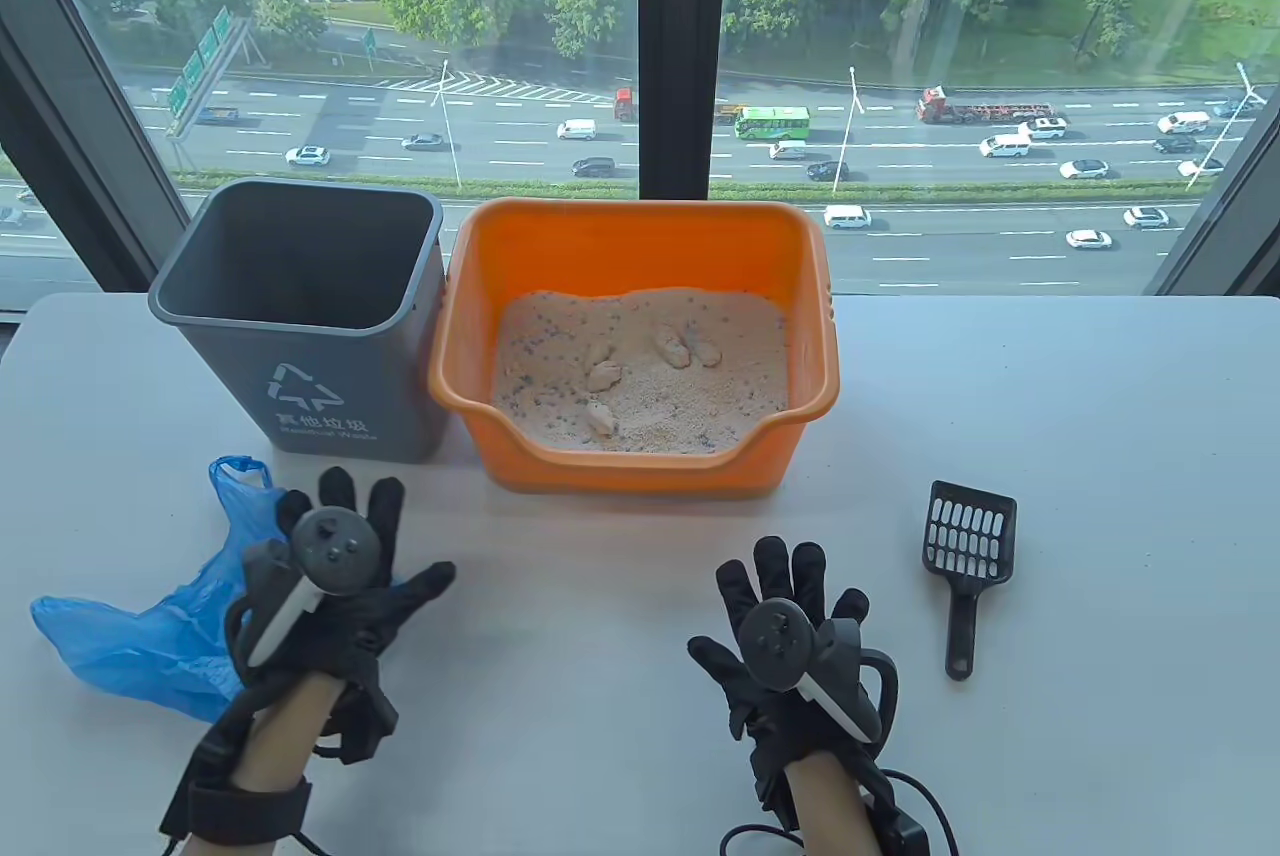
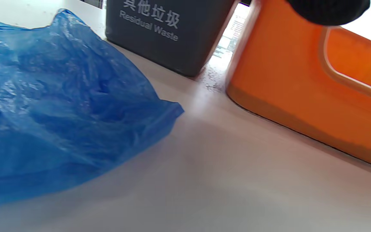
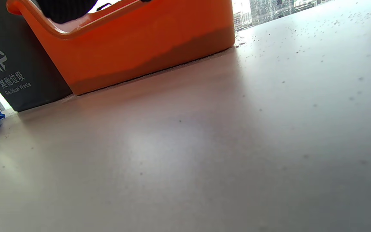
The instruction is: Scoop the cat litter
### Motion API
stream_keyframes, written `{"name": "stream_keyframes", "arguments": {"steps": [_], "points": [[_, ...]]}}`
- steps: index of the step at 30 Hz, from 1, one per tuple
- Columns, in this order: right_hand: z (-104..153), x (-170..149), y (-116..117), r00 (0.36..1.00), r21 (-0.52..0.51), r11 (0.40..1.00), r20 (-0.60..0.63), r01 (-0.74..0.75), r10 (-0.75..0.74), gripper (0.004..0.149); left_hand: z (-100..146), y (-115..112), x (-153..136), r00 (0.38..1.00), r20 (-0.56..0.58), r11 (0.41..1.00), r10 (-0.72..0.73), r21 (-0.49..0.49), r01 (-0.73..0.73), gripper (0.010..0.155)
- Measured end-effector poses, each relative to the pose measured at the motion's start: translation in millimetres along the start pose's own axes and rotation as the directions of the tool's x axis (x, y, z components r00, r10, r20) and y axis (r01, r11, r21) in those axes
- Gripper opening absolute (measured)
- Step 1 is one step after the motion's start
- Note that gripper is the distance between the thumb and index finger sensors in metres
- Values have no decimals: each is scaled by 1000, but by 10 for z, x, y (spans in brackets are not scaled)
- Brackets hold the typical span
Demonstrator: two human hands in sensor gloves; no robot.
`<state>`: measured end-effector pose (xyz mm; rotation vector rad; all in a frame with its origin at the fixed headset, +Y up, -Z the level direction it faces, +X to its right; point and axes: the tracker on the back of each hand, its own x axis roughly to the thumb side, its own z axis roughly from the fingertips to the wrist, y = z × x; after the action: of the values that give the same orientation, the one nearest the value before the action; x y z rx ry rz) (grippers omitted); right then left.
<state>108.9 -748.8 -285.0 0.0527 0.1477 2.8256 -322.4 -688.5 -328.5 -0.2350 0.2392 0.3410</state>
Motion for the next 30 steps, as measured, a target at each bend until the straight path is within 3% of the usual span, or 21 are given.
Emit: {"name": "stream_keyframes", "arguments": {"steps": [4, 7, 10, 13, 16, 18, 21, 24, 27, 30], "points": [[6, -8, -13, 1000, -7, 1000, -3, 6, -6, 74, -280, 18, -641, 970, -234, 996, 72, -44, -84, 92], [2, -17, -16, 1000, -7, 1000, -9, 9, -9, 74, -459, -134, -1009, 922, -371, 985, 113, -80, -153, 95], [2, -20, -20, 1000, -5, 1000, -13, 8, -8, 74, -601, -321, -1210, 882, -463, 978, 93, -125, -169, 95], [1, -28, -28, 1000, -11, 1000, -18, 7, -7, 74, -635, -364, -1207, 876, -477, 986, 69, -100, -132, 94], [-6, -40, -34, 1000, -13, 1000, -23, 13, -13, 74, -643, -346, -1123, 886, -461, 992, 50, -77, -96, 74], [-7, -43, -31, 1000, -12, 1000, -25, 10, -10, 74, -621, -323, -1059, 890, -454, 998, 50, 1, -56, 45], [-7, -41, -25, 1000, -8, 1000, -22, 9, -9, 74, -539, -376, -920, 924, -382, 997, 6, 73, 23, 39], [-3, -20, -29, 1000, -7, 1000, -13, 16, -16, 74, -394, -272, -633, 962, -272, 986, -39, 144, 81, 39], [15, 1, -49, 1000, -24, 999, 2, 30, -30, 74, -161, -168, -242, 998, -57, 972, -18, 233, 30, 39], [34, 30, -71, 996, -42, 996, 35, 80, -78, 74, 76, -228, 212, 986, 164, 978, -19, 210, -16, 38]]}}
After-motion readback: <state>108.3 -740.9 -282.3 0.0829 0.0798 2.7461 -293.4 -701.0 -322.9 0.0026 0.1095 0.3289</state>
